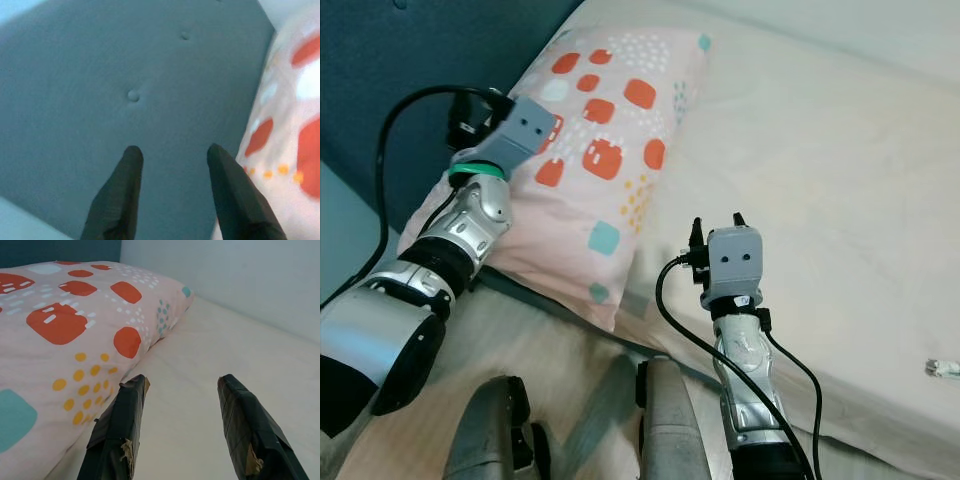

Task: Clean up the room

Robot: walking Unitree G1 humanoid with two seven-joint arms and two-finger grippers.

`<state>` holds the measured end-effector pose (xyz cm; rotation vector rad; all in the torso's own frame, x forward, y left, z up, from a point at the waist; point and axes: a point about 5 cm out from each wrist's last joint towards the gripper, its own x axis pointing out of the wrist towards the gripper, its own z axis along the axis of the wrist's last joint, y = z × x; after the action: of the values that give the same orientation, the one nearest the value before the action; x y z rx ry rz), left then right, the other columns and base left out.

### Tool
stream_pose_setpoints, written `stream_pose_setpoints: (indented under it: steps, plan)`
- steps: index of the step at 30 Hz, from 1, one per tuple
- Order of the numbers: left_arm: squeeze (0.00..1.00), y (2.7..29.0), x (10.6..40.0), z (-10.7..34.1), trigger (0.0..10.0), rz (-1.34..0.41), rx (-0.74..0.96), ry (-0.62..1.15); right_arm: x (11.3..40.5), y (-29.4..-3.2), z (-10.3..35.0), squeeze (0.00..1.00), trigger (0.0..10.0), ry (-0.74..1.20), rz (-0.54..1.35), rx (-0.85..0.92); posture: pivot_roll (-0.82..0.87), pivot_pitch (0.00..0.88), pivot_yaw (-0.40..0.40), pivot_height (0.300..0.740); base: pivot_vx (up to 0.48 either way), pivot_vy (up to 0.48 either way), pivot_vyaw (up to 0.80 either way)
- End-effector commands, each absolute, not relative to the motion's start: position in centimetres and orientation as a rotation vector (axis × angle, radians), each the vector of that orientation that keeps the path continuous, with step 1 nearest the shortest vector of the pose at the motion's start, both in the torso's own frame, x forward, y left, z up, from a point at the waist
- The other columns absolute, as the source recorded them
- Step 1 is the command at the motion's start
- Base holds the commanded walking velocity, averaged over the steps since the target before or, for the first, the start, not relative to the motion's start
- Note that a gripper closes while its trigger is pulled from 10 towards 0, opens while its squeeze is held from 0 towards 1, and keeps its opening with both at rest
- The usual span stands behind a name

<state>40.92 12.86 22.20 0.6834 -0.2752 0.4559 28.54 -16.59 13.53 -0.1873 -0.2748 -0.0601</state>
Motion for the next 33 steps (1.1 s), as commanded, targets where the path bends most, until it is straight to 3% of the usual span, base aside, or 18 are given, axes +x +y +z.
stream_pose_setpoints:
  steps: [1,4,5,7,10,16,24,33]
  plan:
    - [0.0,12.6,40.6,21.4,10.0,0.425,0.539,-0.273,28.2,-16.4,12.7,0.0,10.0,-0.246,-0.051,-0.182,-0.17,0.135,0.043,0.625,0.0,0.0,0.0]
    - [0.0,10.7,40.0,20.9,10.0,0.276,0.371,-0.309,28.2,-16.0,12.6,0.0,10.0,-0.246,-0.03,-0.165,-0.16,0.13,0.045,0.625,0.0,0.0,0.0]
    - [0.0,9.1,39.4,19.7,10.0,0.152,0.262,-0.267,28.2,-15.6,12.6,0.0,10.0,-0.24,-0.008,-0.141,-0.16,0.127,0.048,0.625,0.0,0.0,0.0]
    - [0.0,9.1,39.4,19.7,10.0,0.152,0.262,-0.267,28.2,-15.6,12.6,0.0,10.0,-0.24,-0.008,-0.141,-0.16,0.127,0.048,0.625,0.0,0.0,0.0]
    - [0.0,6.8,36.8,17.1,10.0,-0.08,0.066,-0.165,28.1,-14.9,12.3,0.0,10.0,-0.208,0.033,-0.045,-0.15,0.123,0.051,0.625,0.0,0.0,0.0]
    - [0.0,6.4,31.7,16.9,10.0,-0.319,0.019,-0.199,27.6,-14.5,11.9,0.0,10.0,-0.181,0.072,0.067,-0.11,0.102,0.046,0.625,0.0,0.0,0.0]
    - [0.0,8.9,31.0,16.0,10.0,-0.274,0.083,-0.196,28.3,-15.4,11.9,0.0,10.0,-0.186,0.039,0.06,-0.1,0.063,0.043,0.635,0.0,0.0,0.0]
    - [0.0,8.7,30.4,16.4,10.0,-0.322,0.076,-0.113,28.8,-15.7,12.1,0.0,10.0,-0.185,0.048,0.056,-0.11,0.047,0.04,0.673,0.0,0.0,0.0]
